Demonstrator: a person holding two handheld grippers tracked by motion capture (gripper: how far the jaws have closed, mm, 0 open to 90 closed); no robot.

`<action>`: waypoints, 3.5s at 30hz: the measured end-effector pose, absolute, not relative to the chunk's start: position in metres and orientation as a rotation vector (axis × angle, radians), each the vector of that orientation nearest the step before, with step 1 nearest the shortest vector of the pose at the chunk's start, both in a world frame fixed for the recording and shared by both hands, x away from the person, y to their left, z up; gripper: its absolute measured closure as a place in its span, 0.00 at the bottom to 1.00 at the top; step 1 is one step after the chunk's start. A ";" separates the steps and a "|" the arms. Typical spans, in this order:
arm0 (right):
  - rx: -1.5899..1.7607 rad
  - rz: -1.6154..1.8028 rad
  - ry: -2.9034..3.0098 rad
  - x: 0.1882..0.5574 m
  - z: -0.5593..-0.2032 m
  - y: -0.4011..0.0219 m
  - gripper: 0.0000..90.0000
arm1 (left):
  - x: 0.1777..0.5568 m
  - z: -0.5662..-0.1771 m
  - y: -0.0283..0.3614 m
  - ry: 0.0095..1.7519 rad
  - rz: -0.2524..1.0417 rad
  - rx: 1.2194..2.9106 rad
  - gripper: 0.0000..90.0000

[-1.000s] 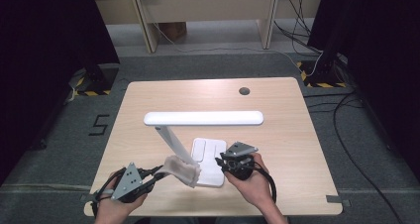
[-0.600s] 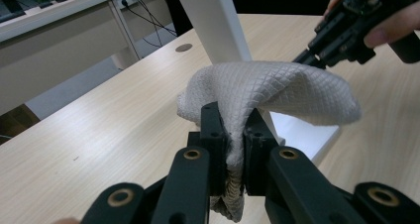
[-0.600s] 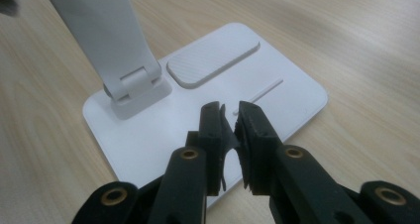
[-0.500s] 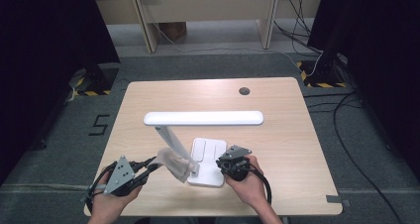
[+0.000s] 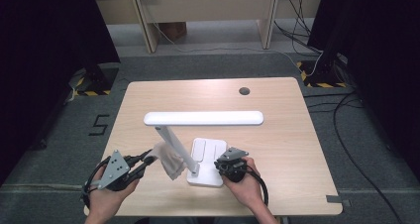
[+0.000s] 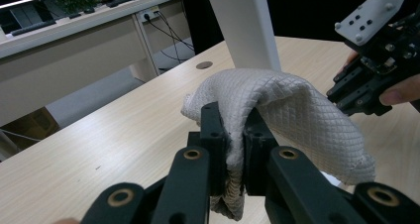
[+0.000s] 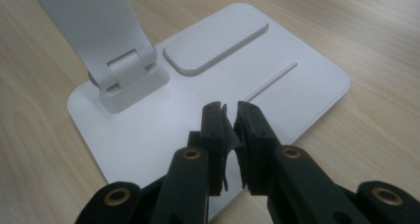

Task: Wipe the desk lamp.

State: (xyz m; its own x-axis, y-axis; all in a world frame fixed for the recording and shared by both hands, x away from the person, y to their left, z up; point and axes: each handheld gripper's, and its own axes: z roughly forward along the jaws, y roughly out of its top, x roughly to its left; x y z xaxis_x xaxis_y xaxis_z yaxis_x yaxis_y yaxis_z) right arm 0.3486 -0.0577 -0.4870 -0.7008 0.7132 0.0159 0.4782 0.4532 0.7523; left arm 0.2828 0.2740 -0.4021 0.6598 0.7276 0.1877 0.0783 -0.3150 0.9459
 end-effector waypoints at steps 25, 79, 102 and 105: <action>1.051 1.098 2.419 0.351 -0.501 -0.054 0.94 | 0.292 -0.373 0.292 0.705 0.811 1.668 0.92; 1.001 1.169 2.387 0.348 -0.508 -0.056 0.98 | 0.296 -0.297 0.286 0.626 0.924 1.517 0.92; 0.997 1.168 2.384 0.347 -0.508 -0.056 0.98 | 0.292 -0.280 0.282 0.608 0.960 1.491 0.92; 0.996 1.168 2.383 0.347 -0.508 -0.056 0.98 | 0.293 -0.277 0.282 0.604 0.963 1.486 0.92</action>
State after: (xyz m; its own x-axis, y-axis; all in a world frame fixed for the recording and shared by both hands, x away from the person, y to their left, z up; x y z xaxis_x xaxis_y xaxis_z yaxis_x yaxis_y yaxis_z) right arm 0.3474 -0.0557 -0.5083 -0.7123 0.7013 0.0286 0.4522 0.4273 0.7829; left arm 0.2925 0.2821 -0.2771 0.5220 0.8237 0.2214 -0.1595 -0.1608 0.9740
